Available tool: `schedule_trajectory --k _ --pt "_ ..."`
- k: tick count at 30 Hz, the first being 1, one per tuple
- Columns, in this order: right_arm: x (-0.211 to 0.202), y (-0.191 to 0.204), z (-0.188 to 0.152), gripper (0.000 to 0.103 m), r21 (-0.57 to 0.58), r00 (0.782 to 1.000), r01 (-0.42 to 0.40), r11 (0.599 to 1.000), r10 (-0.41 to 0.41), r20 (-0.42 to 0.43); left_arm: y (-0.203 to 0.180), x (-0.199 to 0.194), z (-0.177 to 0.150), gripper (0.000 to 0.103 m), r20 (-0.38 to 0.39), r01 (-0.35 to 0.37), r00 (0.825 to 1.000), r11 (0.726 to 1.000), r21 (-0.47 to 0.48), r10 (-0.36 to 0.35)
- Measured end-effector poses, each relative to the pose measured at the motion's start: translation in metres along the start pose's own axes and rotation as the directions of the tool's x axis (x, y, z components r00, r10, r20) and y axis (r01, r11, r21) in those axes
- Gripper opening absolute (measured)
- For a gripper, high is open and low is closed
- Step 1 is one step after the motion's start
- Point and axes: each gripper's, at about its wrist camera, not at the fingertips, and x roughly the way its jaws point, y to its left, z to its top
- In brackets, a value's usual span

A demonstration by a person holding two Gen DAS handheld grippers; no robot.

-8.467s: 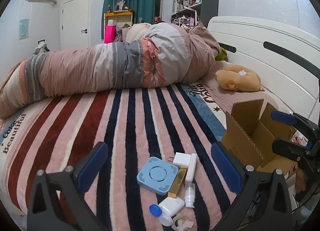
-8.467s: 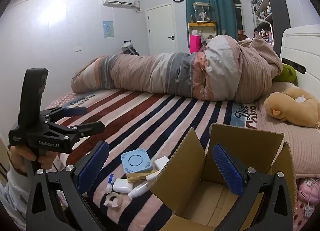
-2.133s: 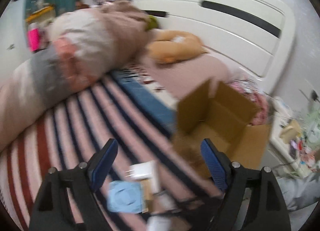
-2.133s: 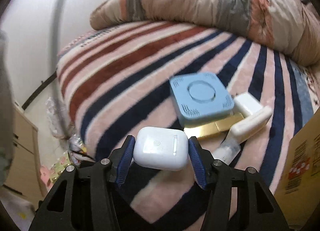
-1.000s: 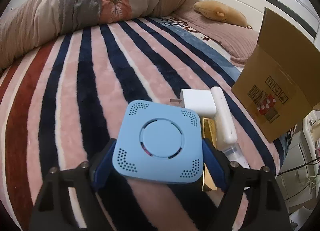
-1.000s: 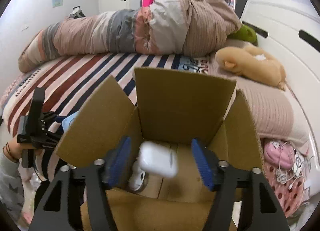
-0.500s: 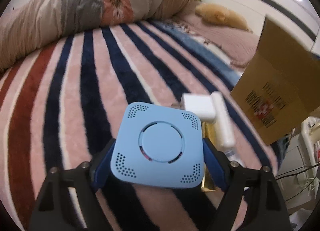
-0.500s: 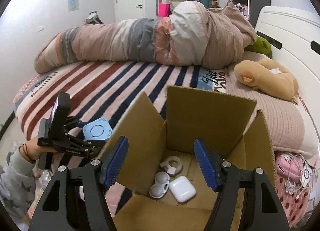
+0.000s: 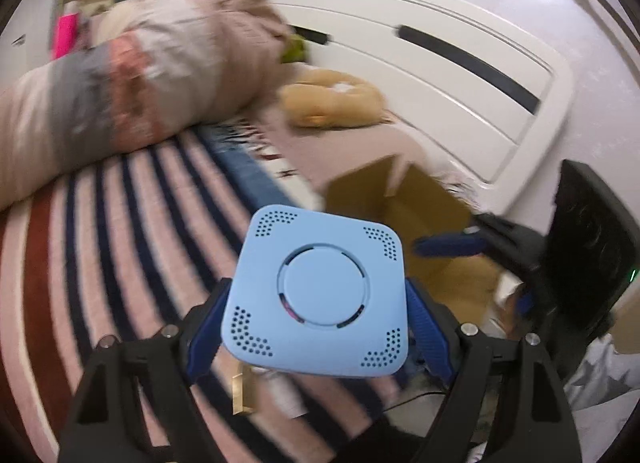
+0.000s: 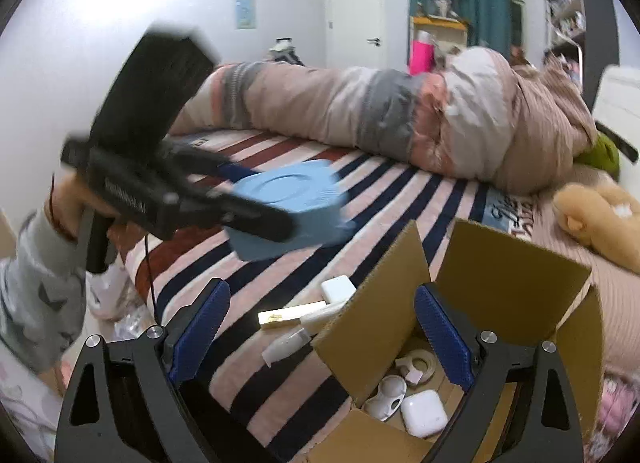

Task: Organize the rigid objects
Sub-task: 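Carry the light-blue device into the box and open the left gripper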

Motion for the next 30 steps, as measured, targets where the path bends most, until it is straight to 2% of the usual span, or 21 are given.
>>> schedule_trajectory --k 3,5,8,9,10,18,20,23,27,30 --pt "-0.007 -0.007 -0.001 0.093 0.003 0.999 0.032 0.999 -0.032 0.019 -0.037 0.016 0.016 0.081 -0.039 0.025 0.999 0.997 0.076 -0.022" --pt "-0.014 -0.019 -0.003 0.093 0.041 0.998 0.054 0.998 -0.056 0.033 -0.057 0.031 0.026 0.081 -0.073 0.015 0.997 0.993 0.114 -0.007" --pt "-0.026 -0.039 -0.01 0.091 0.086 0.995 0.078 0.993 -0.083 0.046 -0.074 0.053 0.038 0.081 -0.119 0.028 0.993 0.992 0.127 -0.013" --pt "-0.027 -0.046 -0.013 0.088 0.096 0.994 0.104 0.99 -0.107 0.031 -0.078 0.063 0.043 0.081 -0.14 0.027 0.99 0.991 0.134 -0.008" --pt "-0.027 -0.053 -0.015 0.08 0.1 0.991 0.134 0.986 -0.136 0.013 -0.078 0.07 0.045 0.081 -0.155 0.031 0.988 0.99 0.138 -0.009" --pt "-0.02 -0.096 -0.037 0.079 0.158 0.985 0.16 0.974 -0.146 -0.095 -0.088 0.128 0.059 0.081 -0.278 0.097 0.959 0.987 0.128 -0.058" --pt "-0.019 -0.096 -0.039 0.08 0.137 0.98 0.183 0.974 -0.169 -0.108 -0.086 0.133 0.06 0.082 -0.286 0.108 0.955 0.989 0.101 -0.075" --pt "-0.014 -0.093 -0.038 0.081 0.105 0.969 0.217 0.97 -0.202 -0.142 -0.084 0.132 0.063 0.082 -0.276 0.073 0.96 0.993 0.095 -0.044" --pt "-0.013 -0.081 -0.035 0.097 0.064 0.963 0.239 0.969 -0.228 -0.145 -0.077 0.109 0.062 0.088 -0.222 0.041 0.975 0.993 0.111 -0.015" --pt "-0.014 -0.075 -0.03 0.1 0.071 0.963 0.245 0.967 -0.234 -0.137 -0.064 0.082 0.06 0.089 -0.163 0.004 0.987 0.995 0.101 0.013"
